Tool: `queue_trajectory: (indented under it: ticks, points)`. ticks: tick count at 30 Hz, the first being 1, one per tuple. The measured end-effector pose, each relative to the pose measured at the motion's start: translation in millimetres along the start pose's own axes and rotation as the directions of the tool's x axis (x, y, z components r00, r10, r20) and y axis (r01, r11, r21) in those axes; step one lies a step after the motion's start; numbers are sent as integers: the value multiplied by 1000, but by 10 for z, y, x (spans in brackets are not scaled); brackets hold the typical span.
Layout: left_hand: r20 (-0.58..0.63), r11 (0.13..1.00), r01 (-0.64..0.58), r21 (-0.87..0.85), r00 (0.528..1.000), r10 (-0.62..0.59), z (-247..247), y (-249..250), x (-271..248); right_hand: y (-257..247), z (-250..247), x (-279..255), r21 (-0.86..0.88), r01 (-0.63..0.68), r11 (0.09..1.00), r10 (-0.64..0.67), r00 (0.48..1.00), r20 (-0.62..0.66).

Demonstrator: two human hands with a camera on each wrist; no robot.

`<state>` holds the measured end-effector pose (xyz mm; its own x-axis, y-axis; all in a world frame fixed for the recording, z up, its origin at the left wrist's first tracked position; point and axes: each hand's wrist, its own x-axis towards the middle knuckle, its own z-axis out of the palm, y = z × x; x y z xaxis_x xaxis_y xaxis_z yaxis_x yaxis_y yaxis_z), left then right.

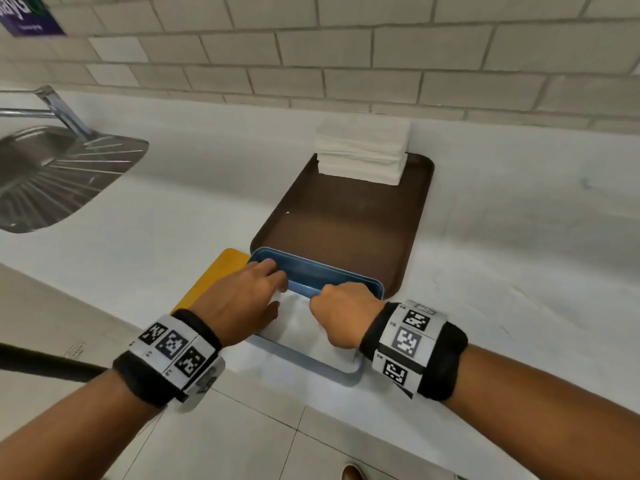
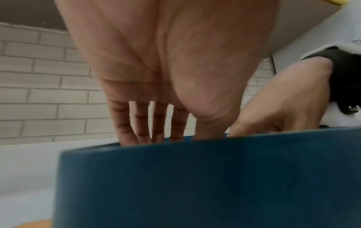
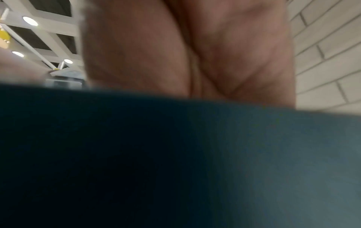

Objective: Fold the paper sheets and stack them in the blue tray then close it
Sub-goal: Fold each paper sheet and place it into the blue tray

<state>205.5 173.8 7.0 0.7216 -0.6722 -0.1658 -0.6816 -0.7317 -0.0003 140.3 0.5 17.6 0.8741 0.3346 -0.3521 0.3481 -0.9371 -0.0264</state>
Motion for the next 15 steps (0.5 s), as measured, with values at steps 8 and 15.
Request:
queue_trajectory:
  ticks: [8,15]
  points:
    - [333,988,62,-140,943,-12,-40,-70,255,614,10,-1263,619,54,783,208,916,-342]
    - [-89,896,-46,-442,996,7,-376,-200,329,1930,1313,-3102,380,-752,539,801,596,44]
